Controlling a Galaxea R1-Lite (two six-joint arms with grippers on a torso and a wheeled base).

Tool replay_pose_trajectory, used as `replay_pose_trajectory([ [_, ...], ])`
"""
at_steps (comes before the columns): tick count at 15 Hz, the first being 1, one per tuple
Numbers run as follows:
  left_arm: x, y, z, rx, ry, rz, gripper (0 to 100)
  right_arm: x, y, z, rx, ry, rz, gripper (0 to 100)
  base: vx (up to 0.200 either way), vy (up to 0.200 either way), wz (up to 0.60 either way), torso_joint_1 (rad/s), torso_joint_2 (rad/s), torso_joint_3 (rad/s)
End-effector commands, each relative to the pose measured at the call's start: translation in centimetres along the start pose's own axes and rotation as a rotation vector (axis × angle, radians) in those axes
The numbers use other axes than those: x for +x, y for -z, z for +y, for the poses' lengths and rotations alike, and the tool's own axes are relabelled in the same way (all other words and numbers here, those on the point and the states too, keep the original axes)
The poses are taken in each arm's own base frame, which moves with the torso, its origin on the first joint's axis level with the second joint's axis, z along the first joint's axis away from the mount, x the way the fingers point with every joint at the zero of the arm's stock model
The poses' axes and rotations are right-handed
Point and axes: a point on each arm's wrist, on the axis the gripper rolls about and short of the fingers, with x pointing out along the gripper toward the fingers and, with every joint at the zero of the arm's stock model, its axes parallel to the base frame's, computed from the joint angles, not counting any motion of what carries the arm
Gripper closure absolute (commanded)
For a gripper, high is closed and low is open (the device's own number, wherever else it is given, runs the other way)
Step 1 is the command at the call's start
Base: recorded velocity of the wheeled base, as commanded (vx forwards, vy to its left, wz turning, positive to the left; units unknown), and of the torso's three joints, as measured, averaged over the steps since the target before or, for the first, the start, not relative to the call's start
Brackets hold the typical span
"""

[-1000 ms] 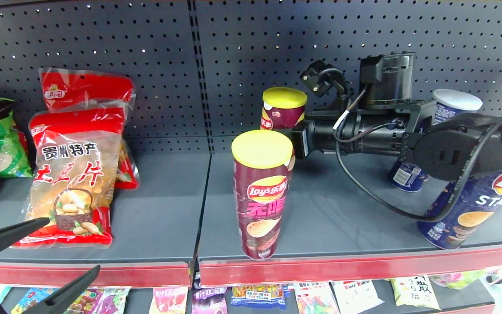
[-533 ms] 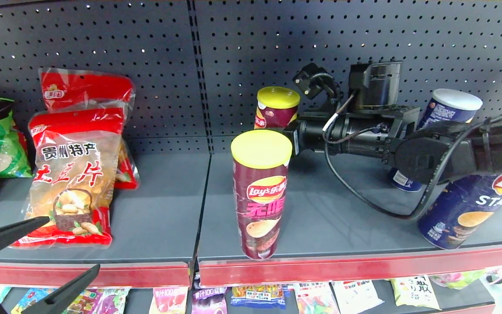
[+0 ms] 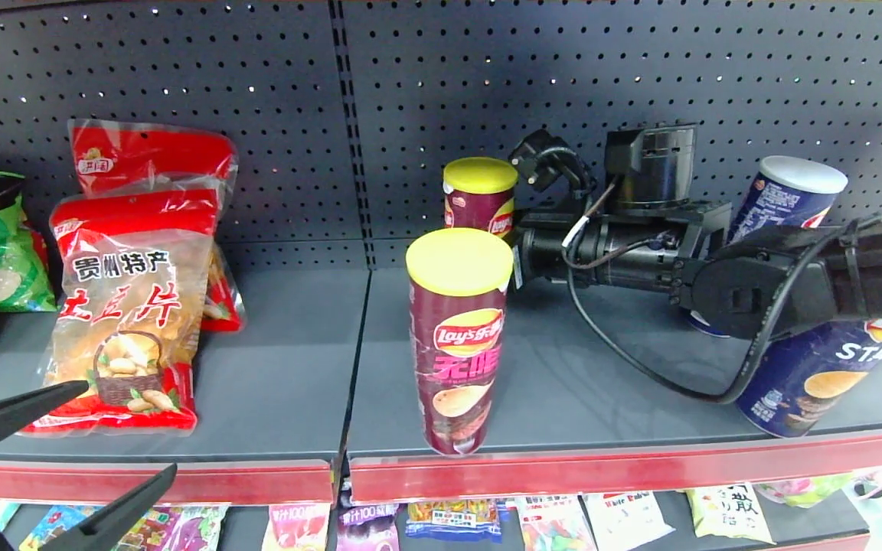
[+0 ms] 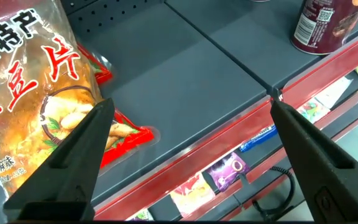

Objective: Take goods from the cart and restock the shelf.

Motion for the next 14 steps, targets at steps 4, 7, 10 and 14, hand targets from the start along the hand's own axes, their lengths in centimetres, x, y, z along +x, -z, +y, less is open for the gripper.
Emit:
replay_pose_trajectory([
  [4, 0.7, -0.1, 0.1, -0.004, 0.011, 0.022, 0, -2.4, -1.4, 0.8, -0.008, 0.025, -0.021, 0, 0.000, 0.000, 0.00, 0.000, 0.00, 0.000],
  [7, 1.5, -0.5, 0.3, -0.007, 0.017, 0.040, 0, -5.1, -1.1, 2.1, -0.003, 0.043, -0.002, 0, 0.000, 0.000, 0.00, 0.000, 0.00, 0.000],
  [10, 2.1, -0.6, 0.5, -0.011, 0.022, 0.058, 0, -7.3, -1.5, 3.3, -0.008, 0.056, -0.009, 0, 0.000, 0.000, 0.00, 0.000, 0.00, 0.000],
  [14, 2.5, -0.4, 0.5, -0.016, 0.029, 0.084, 0, -10.1, -1.4, 4.7, -0.015, 0.085, -0.013, 0, 0.000, 0.000, 0.00, 0.000, 0.00, 0.000],
])
